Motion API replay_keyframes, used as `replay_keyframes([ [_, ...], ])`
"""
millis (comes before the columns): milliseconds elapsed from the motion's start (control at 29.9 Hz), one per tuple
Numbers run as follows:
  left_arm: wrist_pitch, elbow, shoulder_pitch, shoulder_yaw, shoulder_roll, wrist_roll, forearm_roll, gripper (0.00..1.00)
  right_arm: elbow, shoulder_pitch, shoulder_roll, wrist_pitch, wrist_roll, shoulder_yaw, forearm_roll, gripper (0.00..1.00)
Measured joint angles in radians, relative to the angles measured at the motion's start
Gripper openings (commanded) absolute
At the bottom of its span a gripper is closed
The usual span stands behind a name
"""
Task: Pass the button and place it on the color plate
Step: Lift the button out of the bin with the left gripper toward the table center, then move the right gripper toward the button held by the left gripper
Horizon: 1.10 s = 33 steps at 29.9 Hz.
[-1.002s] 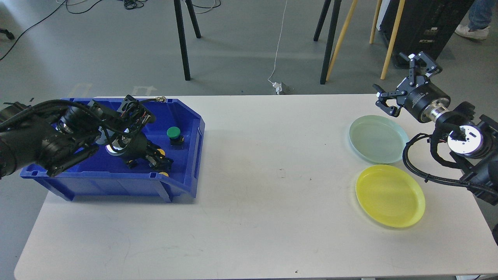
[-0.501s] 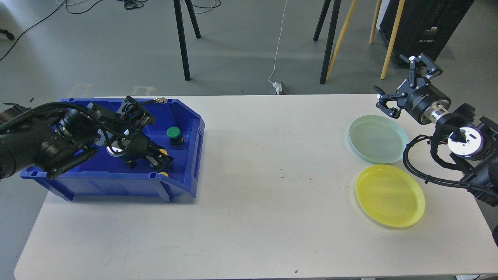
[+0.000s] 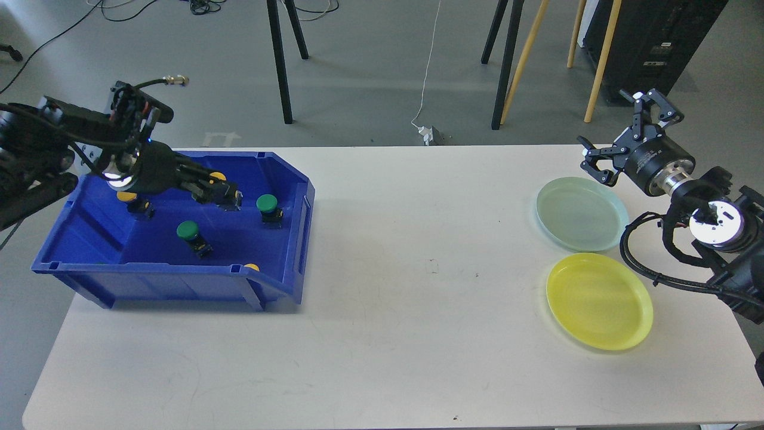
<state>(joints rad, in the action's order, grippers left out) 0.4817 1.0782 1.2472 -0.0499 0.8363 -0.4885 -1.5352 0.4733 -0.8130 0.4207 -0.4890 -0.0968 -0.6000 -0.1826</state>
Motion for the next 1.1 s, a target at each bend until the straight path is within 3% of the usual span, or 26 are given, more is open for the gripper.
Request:
replay_keyframes([
  [100,0.006,0.037,-0.032,-0.148,-0.012,0.000,0.268,0.03,0.000,-0.006,0.001,0.000,0.000,-0.005,0.000,0.99],
  [267,0.007,0.021,-0.097,-0.253,-0.189,0.000,0.692,0.03,0.002,-0.032,0.031,0.000,-0.002,-0.006,0.001,0.99],
  [434,0.007,-0.110,-0.167,-0.259,-0.476,0.000,0.757,0.03,0.052,-0.052,0.092,0.001,-0.003,0.000,0.018,0.99],
  [568,0.007,-0.226,-0.192,-0.252,-0.607,0.000,0.746,0.03,0.270,-0.028,0.197,0.001,0.000,0.016,0.157,0.99],
  [702,0.007,-0.254,-0.196,-0.252,-0.636,0.000,0.737,0.03,0.501,0.023,0.241,0.000,0.000,-0.003,0.291,0.99],
  [802,0.007,-0.256,-0.196,-0.249,-0.637,0.000,0.735,0.03,0.590,0.032,0.227,0.000,0.001,-0.019,0.332,0.99],
  [1102,0.007,-0.258,-0.198,-0.253,-0.643,0.000,0.735,0.03,0.680,0.022,0.131,0.000,0.028,0.020,0.392,0.99],
])
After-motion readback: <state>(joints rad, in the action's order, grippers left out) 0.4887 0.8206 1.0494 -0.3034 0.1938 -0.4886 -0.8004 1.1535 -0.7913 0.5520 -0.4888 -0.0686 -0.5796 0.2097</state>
